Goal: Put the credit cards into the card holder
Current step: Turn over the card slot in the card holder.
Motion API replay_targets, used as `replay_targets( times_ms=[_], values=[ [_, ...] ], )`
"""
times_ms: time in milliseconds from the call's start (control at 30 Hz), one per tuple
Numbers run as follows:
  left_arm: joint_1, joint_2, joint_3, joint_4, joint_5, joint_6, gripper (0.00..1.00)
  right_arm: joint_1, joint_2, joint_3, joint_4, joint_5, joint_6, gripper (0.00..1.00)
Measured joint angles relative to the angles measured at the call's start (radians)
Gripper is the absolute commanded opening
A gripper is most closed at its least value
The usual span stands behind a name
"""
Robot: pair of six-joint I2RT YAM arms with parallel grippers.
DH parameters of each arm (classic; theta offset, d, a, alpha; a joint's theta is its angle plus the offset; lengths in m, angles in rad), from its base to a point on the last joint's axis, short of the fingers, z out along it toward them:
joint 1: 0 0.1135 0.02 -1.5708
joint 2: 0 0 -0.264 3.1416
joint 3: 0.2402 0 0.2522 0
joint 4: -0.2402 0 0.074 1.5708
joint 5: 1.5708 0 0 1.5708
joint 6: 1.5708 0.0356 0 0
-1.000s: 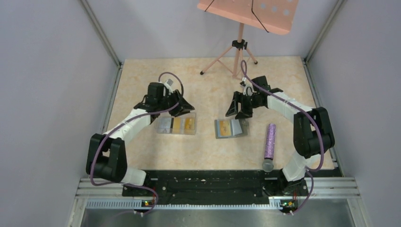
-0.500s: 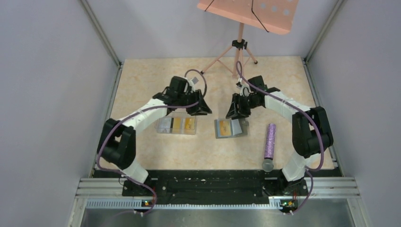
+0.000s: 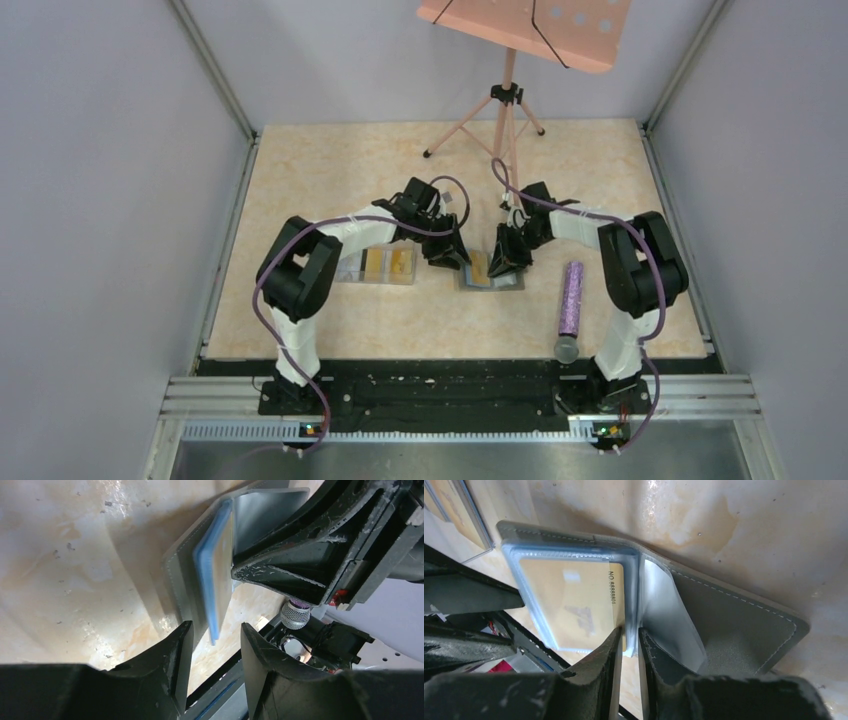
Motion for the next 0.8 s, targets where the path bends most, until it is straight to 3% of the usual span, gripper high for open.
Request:
replay_targets(
  times_ms=[133, 367, 800],
  values=[
    [0.002, 0.025, 0.01, 0.001, 0.001, 0.0, 0.45, 0.0, 0.001, -0.005, 0.006, 0.002, -0.001, 0.07],
    [0.002, 0.049, 0.037, -0.011, -0.009, 0.002, 0.41, 0.0, 0.004, -0.011, 0.016, 0.001, -0.002, 0.0],
    [-0.014, 0.048, 0.092, -0.049, -0.048, 0.019, 0.4, -0.002, 0.008, -0.011, 0.018, -0.006, -0.008, 0.0]
  ],
)
